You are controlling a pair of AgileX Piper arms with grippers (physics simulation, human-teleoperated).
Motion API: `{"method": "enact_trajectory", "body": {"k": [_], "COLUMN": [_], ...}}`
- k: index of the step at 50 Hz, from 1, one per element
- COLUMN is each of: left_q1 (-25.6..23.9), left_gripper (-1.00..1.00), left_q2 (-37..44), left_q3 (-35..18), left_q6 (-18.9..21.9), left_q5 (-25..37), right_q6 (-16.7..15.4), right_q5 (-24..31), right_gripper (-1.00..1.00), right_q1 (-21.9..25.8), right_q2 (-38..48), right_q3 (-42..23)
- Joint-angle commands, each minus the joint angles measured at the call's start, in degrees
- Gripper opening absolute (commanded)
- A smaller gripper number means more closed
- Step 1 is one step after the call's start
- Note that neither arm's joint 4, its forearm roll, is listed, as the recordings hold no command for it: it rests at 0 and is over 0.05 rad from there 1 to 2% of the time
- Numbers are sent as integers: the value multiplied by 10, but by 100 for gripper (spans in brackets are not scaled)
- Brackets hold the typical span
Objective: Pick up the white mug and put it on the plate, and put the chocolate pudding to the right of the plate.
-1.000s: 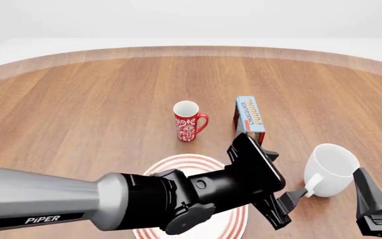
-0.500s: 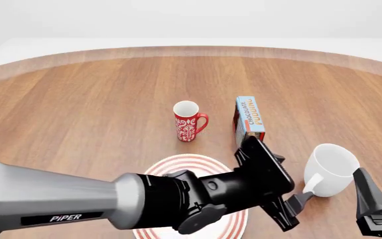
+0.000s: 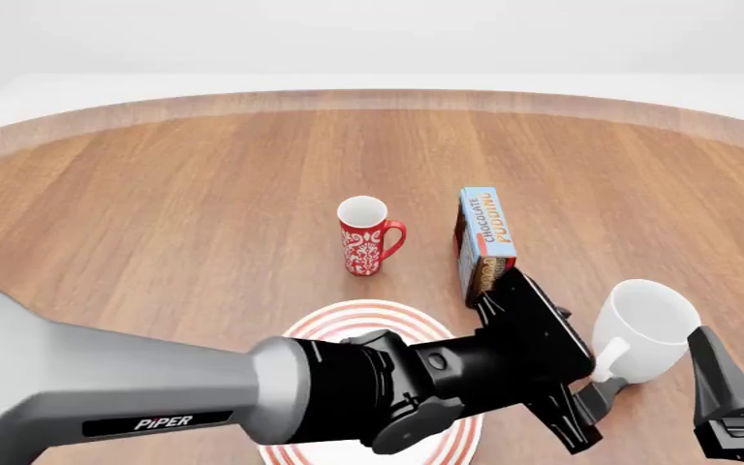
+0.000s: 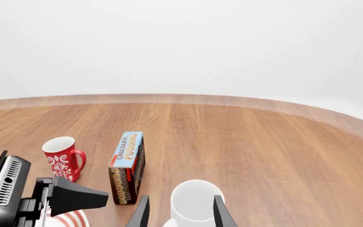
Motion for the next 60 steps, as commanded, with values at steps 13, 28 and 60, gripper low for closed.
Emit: {"method": "enact_trajectory", "body": {"k": [13,28,60], "left_q1": [5,8,8], "left_gripper": [100,100,100], "left_q2": [25,50,86], "left_q3": [-33,-61,-113], "left_q6": [2,-2,-1], "left_q5": [16,29,63], "right_q6": [0,0,0], "right_q5": [0,0,0], "right_gripper": [100,100,100], "right_q1": [0,0,0], "right_q2": [0,0,0], "right_q3": [0,0,0]}}
